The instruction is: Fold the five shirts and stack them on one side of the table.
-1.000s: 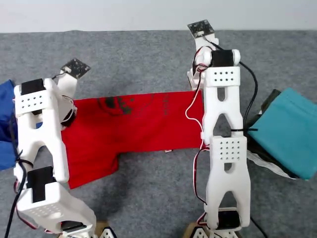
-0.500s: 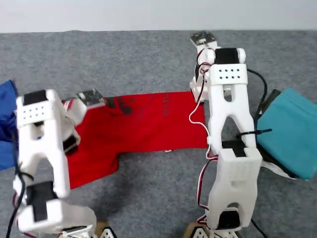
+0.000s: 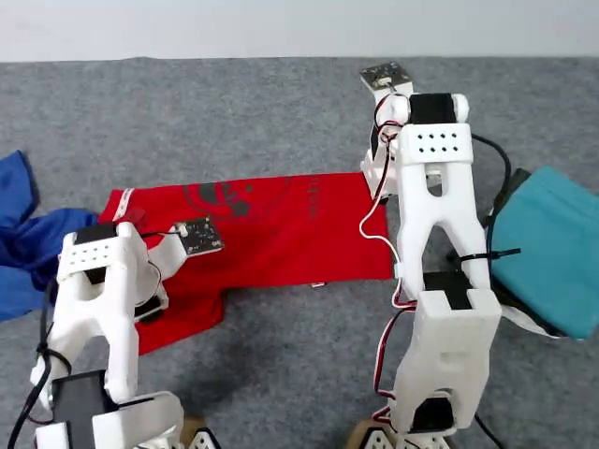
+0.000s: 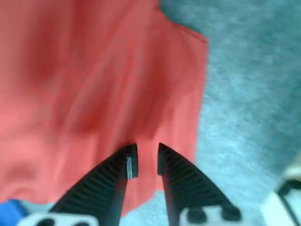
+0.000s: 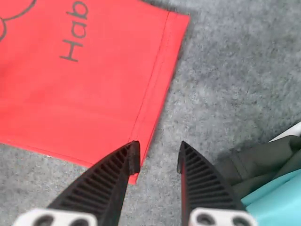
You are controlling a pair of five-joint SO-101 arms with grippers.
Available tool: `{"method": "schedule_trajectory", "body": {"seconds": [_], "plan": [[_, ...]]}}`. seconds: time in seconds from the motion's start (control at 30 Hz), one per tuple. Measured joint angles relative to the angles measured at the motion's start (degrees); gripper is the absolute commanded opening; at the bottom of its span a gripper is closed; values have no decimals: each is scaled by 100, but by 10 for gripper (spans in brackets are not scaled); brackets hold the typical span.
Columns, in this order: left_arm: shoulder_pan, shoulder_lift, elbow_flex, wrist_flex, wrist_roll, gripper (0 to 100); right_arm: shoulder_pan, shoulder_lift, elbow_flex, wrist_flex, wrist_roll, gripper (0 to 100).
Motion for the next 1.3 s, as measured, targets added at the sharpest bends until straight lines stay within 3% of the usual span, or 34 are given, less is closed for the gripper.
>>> {"method": "schedule_trajectory", "body": {"seconds": [0.2, 0.3, 0.43, 0.63, 0.73, 0.83, 1.03, 1.3], "plan": [[0, 0, -105, -1169, 9, 87, 0, 0, 0, 0, -193, 143], [0, 0, -536, -1477, 396, 87, 0, 0, 0, 0, -229, 143], [0, 0, -1169, -870, 448, 84, 0, 0, 0, 0, -229, 143], [0, -18, -1415, 941, -475, 84, 0, 0, 0, 0, -229, 143], [0, -18, -1240, 1407, -932, 84, 0, 0, 0, 0, -229, 143], [0, 9, -879, 1319, -1169, 84, 0, 0, 0, 0, -229, 143], [0, 1037, -941, 290, -1143, 84, 0, 0, 0, 0, -229, 143], [0, 2356, -3288, 105, -185, 83, 0, 0, 0, 0, -229, 143]]}}
